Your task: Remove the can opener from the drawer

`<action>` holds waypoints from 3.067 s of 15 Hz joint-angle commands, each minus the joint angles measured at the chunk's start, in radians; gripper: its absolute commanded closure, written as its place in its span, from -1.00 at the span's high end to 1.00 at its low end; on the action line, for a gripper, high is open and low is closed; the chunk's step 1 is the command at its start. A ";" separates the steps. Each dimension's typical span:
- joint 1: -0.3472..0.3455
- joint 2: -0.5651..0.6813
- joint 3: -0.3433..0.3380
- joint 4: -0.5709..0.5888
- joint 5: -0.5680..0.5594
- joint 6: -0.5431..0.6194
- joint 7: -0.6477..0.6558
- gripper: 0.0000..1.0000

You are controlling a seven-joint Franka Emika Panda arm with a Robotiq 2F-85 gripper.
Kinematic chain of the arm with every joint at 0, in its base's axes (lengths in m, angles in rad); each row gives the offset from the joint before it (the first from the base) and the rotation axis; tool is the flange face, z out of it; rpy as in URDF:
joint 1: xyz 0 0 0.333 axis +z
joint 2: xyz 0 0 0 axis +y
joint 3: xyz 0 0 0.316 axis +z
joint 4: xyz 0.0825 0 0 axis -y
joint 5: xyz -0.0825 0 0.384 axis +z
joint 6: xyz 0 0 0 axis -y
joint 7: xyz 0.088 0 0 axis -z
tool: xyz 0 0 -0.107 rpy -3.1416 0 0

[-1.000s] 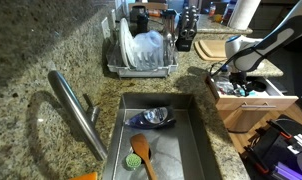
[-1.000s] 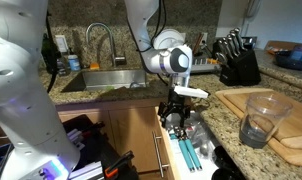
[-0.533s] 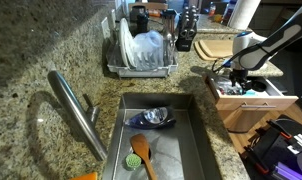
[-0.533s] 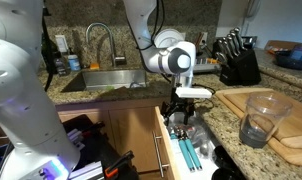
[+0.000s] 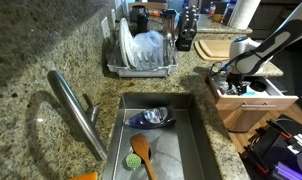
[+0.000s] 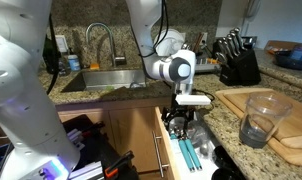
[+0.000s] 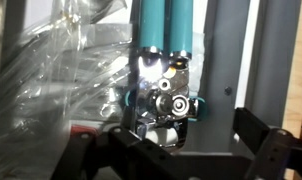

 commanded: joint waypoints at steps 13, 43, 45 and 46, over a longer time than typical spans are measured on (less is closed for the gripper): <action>-0.007 0.011 -0.020 0.019 -0.009 -0.012 0.066 1.00; -0.041 0.061 0.019 0.143 0.043 -0.219 -0.108 -0.75; -0.040 0.064 0.018 0.161 0.049 -0.258 -0.124 -0.84; -0.038 0.067 0.017 0.171 0.050 -0.282 -0.131 -0.87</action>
